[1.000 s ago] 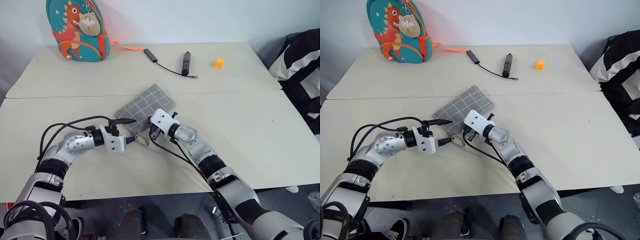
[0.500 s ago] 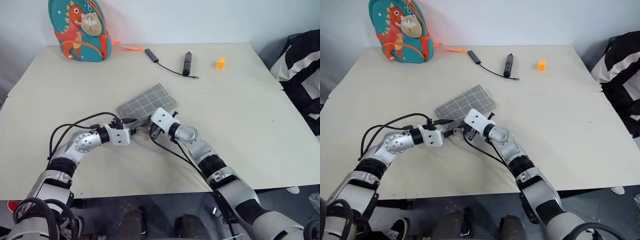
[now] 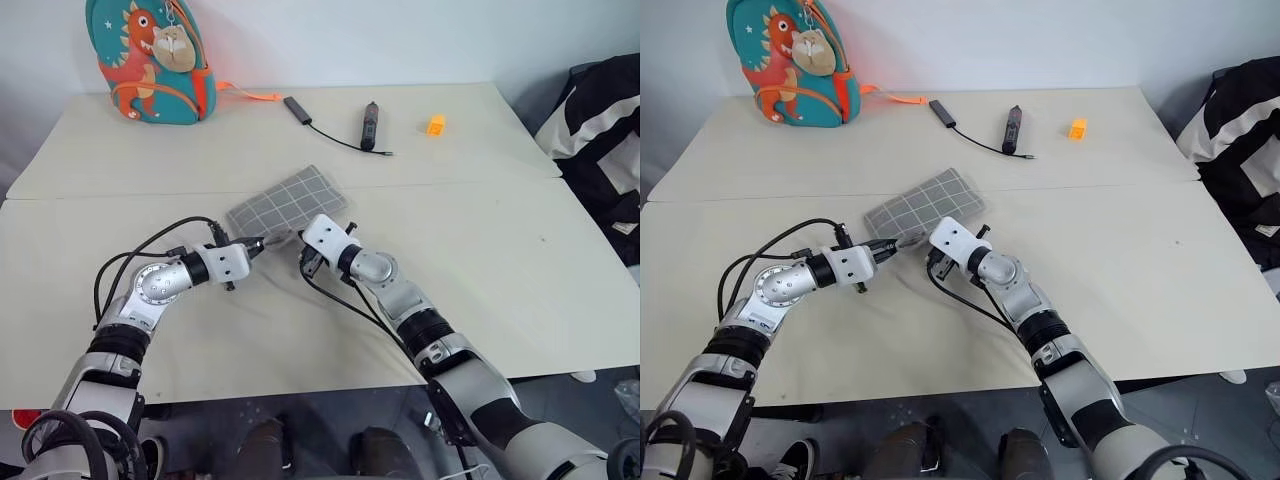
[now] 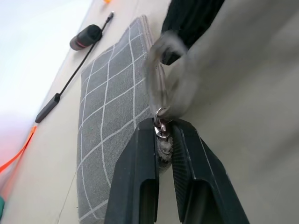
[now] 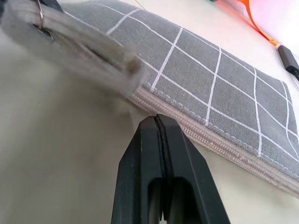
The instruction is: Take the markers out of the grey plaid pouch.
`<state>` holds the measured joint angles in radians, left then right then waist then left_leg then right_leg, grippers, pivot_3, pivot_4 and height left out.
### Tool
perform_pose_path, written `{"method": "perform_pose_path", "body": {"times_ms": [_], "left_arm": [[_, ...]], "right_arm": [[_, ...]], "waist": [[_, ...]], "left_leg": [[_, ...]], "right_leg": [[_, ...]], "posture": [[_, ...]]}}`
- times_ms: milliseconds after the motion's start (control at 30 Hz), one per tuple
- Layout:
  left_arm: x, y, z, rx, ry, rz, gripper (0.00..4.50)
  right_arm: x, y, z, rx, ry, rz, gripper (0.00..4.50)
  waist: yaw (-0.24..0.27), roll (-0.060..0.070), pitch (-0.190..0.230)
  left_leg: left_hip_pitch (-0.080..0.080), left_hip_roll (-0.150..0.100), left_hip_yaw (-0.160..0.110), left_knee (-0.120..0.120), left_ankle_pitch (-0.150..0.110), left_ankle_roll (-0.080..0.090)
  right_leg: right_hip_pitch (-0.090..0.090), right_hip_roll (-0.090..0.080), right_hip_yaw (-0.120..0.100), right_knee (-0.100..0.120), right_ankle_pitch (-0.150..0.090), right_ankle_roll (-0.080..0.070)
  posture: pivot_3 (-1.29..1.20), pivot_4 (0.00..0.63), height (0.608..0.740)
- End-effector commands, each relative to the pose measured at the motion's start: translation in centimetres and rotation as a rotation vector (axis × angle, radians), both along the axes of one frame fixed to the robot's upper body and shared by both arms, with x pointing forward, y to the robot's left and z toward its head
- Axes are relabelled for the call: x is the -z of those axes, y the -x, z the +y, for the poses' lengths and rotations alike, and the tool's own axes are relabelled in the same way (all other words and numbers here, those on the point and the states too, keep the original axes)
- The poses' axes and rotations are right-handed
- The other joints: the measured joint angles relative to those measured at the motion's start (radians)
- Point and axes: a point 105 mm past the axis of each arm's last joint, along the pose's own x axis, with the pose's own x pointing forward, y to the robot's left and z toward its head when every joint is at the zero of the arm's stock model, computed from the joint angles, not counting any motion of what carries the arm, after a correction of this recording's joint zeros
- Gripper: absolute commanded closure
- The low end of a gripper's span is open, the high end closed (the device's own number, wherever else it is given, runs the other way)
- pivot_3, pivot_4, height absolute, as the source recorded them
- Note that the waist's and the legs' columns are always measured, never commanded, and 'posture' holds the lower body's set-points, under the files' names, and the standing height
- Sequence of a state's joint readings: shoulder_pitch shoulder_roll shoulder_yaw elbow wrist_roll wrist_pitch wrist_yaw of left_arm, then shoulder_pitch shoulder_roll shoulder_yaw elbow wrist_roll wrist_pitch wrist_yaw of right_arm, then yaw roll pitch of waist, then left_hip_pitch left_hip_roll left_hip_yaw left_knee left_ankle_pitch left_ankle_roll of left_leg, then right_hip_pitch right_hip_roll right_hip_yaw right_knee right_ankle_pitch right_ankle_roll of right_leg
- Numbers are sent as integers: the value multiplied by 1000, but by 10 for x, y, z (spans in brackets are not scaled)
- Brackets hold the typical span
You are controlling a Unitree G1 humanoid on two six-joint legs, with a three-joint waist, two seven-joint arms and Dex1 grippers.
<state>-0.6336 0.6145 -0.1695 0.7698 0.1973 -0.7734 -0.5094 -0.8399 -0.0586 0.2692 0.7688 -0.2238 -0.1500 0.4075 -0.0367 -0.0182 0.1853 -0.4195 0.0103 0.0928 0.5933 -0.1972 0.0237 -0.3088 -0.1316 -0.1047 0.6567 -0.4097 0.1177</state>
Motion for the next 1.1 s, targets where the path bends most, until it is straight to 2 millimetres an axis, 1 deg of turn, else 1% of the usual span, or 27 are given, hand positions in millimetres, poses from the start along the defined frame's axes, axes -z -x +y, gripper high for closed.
{"method": "perform_pose_path", "body": {"times_ms": [33,100,167,200,267,300,367,400,433,500,533,600,633,767,867,967,1000,1067,1100], "left_arm": [[7,14,-13,83,5,9,4384],[-8,16,-12,91,57,-25,4384],[-16,18,-10,96,66,-44,4384],[-21,19,-8,99,66,-52,4384],[-30,22,-5,102,86,-65,4384],[-34,24,-3,102,101,-68,4384],[-40,27,-2,106,130,-58,4384],[-42,29,-2,110,140,-49,4384],[-47,30,-1,112,175,-38,4384],[-54,33,1,115,214,-20,4384],[-56,34,2,116,221,-13,4384],[-55,41,-1,161,226,43,4384],[-55,43,-1,169,225,50,4384],[-68,55,-5,254,350,141,4384],[-75,59,-4,271,368,166,4384],[-76,63,-4,294,357,186,4384],[-76,61,-3,282,352,185,4384],[-75,60,-2,270,343,191,4384],[-75,59,-2,265,359,193,4384]], "right_arm": [[-28,0,6,-26,-56,-79,4500],[-38,1,4,-34,-84,-107,4500],[-52,8,2,-90,-165,-108,4500],[-59,11,-2,-104,-192,-117,4321],[-74,15,-16,-99,-218,-155,3928],[-84,17,-25,-89,-224,-186,3585],[-94,21,-39,-79,-202,-237,2921],[-97,23,-43,-77,-183,-253,2548],[-92,28,-51,-97,-93,-277,2256],[-81,34,-63,-115,26,-282,2256],[-77,36,-68,-114,56,-275,2256],[-75,37,-80,-96,61,-275,2256],[-74,39,-82,-97,62,-273,2256],[-70,54,-80,-200,207,-330,2256],[-78,57,-79,-217,251,-372,2256],[-75,58,-82,-255,387,-423,2256],[-73,60,-82,-268,368,-382,2256],[-65,71,-81,-345,382,-319,2256],[-66,73,-80,-354,367,-309,2256]], "waist": [[0,0,0],[0,0,0],[0,-1,1],[0,-1,1],[3,-1,1],[3,-1,1],[7,-1,1],[7,-1,1],[7,-1,1],[9,-1,1],[9,-1,1],[6,-1,1],[4,-1,2],[0,-1,3],[2,-2,3],[6,-2,3],[7,-2,3],[11,-3,3],[12,-3,4]], "left_leg": [[-1,0,0,0,0,0],[-1,0,0,0,0,0],[-2,0,0,0,0,0],[-2,0,0,0,0,0],[-3,0,-1,0,0,0],[-3,0,-1,0,0,0],[-3,0,-1,0,0,1],[-3,0,-1,0,0,1],[-3,0,-1,0,0,1],[-3,0,-1,0,0,1],[-3,0,-1,0,-1,1],[-3,0,-1,-1,0,0],[-3,0,0,-1,0,0],[-3,1,1,-1,0,0],[-3,1,0,-1,0,0],[-3,1,1,0,0,0],[-3,1,1,0,0,0],[-3,1,0,0,0,0],[-3,1,0,0,0,0]], "right_leg": [[0,0,0,-1,0,0],[0,0,0,-1,0,0],[-1,0,0,-2,0,0],[-1,0,0,-2,0,0],[0,0,0,-3,0,0],[0,0,0,-3,0,0],[0,0,0,-4,0,0],[0,0,0,-4,0,0],[0,0,0,-4,0,0],[0,0,0,-5,0,0],[0,0,0,-7,0,0],[0,0,0,-11,0,0],[0,0,0,-11,0,0],[0,1,-1,-12,0,0],[1,1,-1,-12,0,0],[1,1,-1,-12,0,0],[1,1,-1,-13,0,0],[2,0,0,-13,0,0],[2,0,0,-13,0,0]], "posture": [[0,150,740],[0,150,740],[0,150,740],[0,150,740],[0,150,740],[0,150,740],[0,150,740],[0,150,740],[0,150,740],[0,150,740],[0,150,740],[0,150,740],[0,150,740],[0,150,740],[0,150,740],[0,150,740],[0,150,740],[0,150,740],[0,150,740]]}}
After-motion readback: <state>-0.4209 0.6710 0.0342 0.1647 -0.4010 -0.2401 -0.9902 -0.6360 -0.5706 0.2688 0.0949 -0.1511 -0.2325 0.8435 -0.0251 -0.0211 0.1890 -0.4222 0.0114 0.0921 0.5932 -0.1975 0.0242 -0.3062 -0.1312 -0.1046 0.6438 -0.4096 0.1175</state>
